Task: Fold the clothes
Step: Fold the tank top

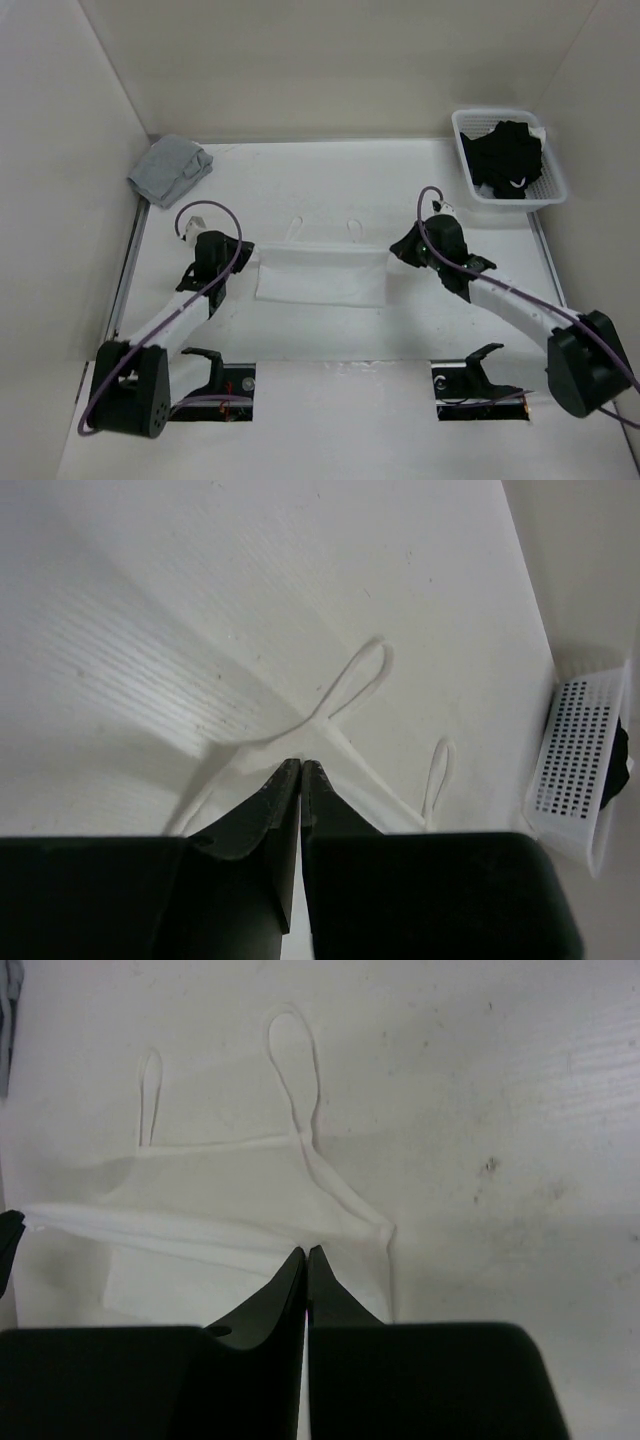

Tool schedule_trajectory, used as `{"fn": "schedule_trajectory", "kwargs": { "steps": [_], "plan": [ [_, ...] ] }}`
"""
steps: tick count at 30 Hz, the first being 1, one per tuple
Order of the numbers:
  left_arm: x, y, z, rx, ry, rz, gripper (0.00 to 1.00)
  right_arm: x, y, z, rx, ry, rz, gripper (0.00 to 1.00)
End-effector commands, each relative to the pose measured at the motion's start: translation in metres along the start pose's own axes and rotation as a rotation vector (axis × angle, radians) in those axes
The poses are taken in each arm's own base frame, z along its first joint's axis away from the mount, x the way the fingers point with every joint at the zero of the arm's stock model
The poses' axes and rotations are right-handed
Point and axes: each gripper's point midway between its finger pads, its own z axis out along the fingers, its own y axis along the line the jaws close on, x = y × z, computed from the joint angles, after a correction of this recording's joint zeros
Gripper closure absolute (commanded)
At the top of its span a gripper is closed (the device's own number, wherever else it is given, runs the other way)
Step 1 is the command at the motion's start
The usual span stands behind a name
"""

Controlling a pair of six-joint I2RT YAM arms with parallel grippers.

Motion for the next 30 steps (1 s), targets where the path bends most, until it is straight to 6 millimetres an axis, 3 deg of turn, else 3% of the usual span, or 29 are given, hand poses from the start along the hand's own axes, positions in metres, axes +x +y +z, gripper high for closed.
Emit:
{"fn": "schedule_trajectory", "kwargs": {
  "steps": [1,6,9,12,14,16,18,20,24,25,28,30],
  "plan": [
    [-0.041,-0.052,0.024,0.141,-0.131,-0.062,0.98,-0.047,0.033,0.023,-0.124,-0.085,-0.037,0.97],
    [-0.042,-0.052,0.079,0.09,-0.122,-0.074,0.97,-0.066,0.017,0.078,-0.085,-0.068,0.008,0.97],
    [-0.046,-0.054,0.097,0.09,-0.139,-0.075,0.95,-0.078,0.01,0.098,-0.068,-0.086,0.042,0.92],
    [-0.05,-0.059,0.1,0.108,-0.153,-0.07,0.86,-0.085,0.017,0.102,-0.092,-0.108,0.063,0.74],
    [-0.053,-0.065,0.093,0.132,-0.168,-0.055,0.73,-0.088,0.02,0.097,-0.102,-0.129,0.069,0.59],
    [-0.055,-0.072,0.078,0.159,-0.18,-0.038,0.65,-0.086,0.016,0.086,-0.088,-0.146,0.069,0.52],
    [-0.055,-0.069,0.058,0.169,-0.199,0.004,0.64,-0.074,0.012,0.072,-0.074,-0.153,0.061,0.49],
    [-0.046,-0.055,0.037,0.15,-0.194,0.052,0.65,-0.046,0.009,0.053,-0.075,-0.14,0.037,0.52],
    [-0.011,-0.001,0.005,0.03,-0.106,0.17,0.69,0.012,-0.003,0.027,-0.069,-0.045,-0.009,0.88],
    [-0.004,0.013,-0.002,-0.002,-0.081,0.192,0.69,0.026,-0.008,0.023,-0.06,-0.015,-0.02,0.91],
    [0.01,0.042,-0.018,-0.077,-0.025,0.223,0.67,0.058,-0.018,0.011,-0.041,0.044,-0.039,0.84],
    [0.02,0.057,-0.026,-0.112,0.02,0.23,0.64,0.069,-0.022,0.004,-0.03,0.051,-0.036,0.64]
  ]
}}
